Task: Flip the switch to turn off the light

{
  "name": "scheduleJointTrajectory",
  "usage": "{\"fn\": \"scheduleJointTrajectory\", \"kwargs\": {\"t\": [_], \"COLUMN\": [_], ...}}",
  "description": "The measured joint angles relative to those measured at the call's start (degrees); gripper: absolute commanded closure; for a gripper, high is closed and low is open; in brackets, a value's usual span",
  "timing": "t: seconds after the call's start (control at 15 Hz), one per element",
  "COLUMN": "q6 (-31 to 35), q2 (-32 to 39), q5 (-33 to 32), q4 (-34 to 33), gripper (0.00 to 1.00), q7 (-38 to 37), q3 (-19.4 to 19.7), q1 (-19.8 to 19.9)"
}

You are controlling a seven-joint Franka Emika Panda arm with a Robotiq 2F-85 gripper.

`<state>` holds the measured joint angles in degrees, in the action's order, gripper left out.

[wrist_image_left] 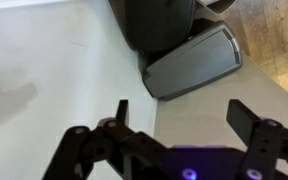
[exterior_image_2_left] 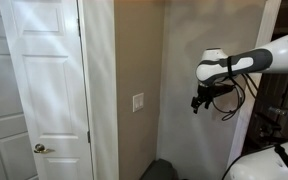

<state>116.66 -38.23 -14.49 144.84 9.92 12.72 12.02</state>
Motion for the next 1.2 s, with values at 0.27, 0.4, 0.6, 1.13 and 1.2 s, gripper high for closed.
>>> {"fn": "scheduleJointTrajectory", "kwargs": {"t": [0.27, 0.4, 0.6, 1.13, 1.2], "q6": [0.0, 0.1, 4.7, 23.8, 23.8], "q2": [0.0, 0.6, 3.5, 20.5, 22.2], "q5": [0.0, 0.1, 0.5, 8.4, 10.8], "q4": [0.0, 0.0, -0.2, -5.4, -6.7], "gripper": [0.41, 0.53, 0.73, 1.00, 1.00], "q7": [0.0, 0.0, 0.3, 4.1, 6.0], "q3": [0.0, 0.0, 0.1, 0.3, 0.5], "q1": [-0.1, -0.7, -3.2, -9.5, -10.2]}}
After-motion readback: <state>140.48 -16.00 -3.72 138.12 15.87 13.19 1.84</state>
